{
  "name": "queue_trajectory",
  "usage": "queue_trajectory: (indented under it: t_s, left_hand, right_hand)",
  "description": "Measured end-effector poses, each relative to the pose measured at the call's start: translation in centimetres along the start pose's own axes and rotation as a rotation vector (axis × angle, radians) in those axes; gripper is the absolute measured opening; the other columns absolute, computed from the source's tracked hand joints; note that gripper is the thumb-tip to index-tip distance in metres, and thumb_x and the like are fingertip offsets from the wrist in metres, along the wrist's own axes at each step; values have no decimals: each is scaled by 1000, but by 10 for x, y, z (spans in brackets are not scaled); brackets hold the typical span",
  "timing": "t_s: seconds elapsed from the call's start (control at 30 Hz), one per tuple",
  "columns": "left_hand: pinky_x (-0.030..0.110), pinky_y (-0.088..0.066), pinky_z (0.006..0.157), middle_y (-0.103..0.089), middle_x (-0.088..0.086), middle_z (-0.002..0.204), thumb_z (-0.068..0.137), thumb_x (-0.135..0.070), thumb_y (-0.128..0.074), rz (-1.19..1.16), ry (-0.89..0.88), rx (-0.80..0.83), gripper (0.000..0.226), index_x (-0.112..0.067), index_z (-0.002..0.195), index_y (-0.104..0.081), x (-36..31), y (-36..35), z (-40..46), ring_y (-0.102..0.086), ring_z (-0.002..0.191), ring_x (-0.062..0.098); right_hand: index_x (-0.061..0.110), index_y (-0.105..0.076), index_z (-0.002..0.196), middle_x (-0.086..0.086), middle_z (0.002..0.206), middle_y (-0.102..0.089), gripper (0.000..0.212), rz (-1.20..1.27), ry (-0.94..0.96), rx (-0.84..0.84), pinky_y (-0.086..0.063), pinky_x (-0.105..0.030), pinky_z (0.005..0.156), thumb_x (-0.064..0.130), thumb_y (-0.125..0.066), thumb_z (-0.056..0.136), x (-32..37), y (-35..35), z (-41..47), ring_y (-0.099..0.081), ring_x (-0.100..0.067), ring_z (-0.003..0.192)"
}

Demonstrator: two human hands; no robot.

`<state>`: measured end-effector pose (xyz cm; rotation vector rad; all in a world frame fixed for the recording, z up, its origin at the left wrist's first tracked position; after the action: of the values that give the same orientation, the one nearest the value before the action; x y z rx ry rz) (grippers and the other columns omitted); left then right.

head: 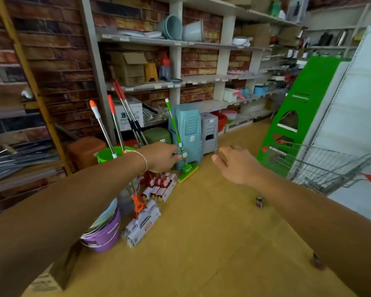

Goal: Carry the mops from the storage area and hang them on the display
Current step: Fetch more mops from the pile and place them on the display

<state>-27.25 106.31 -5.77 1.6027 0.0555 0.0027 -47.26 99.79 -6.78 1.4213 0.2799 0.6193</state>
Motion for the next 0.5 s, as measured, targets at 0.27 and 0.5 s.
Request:
queue_trajectory:
  t_s: [0.27, 0.5]
  left_hand:
    - [34, -40, 81, -58, 13, 119, 103, -43, -30, 5, 35, -44, 41, -13, 121, -52, 1, 24, 127, -54, 101, 28]
    - [35, -42, 78, -58, 10, 111, 102, -45, -30, -17, 13, -40, 39, -16, 115, -51, 13, 25, 222, -52, 93, 24]
  right_hand:
    - [18, -34, 152, -16, 154, -39, 69, -80, -42, 65, -32, -52, 115, 62, -22, 101, -86, 14, 113, -33, -39, 142]
    - [15, -33, 153, -18, 155, -39, 70, -77, -57, 67, -31, -52, 116, 61, -24, 101, -132, 7, 175, -32, -39, 143]
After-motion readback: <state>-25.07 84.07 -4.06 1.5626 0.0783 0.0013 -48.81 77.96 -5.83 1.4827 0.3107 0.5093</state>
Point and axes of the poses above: each hand's wrist, its own z-axis towards the middle knuckle, its own y-axis out of the back of the hand, x = y × z, the point moved 5 cm from there along z, towards the middle knuckle
